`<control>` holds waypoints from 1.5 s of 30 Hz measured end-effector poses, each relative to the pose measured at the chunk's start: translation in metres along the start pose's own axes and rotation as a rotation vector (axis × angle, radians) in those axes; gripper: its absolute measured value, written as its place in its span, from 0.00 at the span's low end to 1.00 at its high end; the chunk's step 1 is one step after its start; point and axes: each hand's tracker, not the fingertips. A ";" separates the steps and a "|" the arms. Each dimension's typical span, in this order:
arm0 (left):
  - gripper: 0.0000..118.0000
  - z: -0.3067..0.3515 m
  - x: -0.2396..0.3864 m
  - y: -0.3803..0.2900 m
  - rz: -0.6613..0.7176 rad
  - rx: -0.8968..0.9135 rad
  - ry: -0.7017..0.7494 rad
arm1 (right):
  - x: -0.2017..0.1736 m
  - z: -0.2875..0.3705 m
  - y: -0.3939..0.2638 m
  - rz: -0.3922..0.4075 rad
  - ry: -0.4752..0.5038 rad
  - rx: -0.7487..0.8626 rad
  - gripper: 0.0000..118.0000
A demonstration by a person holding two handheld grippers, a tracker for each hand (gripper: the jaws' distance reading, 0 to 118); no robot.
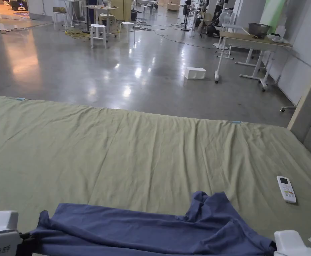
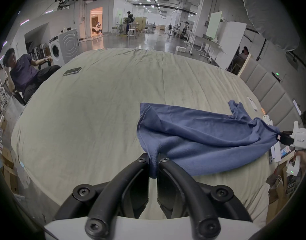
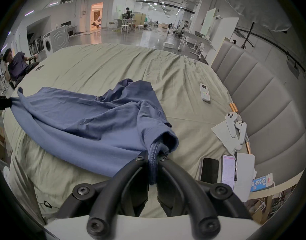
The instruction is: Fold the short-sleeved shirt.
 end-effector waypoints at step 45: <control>0.45 0.017 0.098 -0.030 -0.102 0.519 0.082 | -0.121 0.035 -0.008 -0.187 -0.051 0.607 0.53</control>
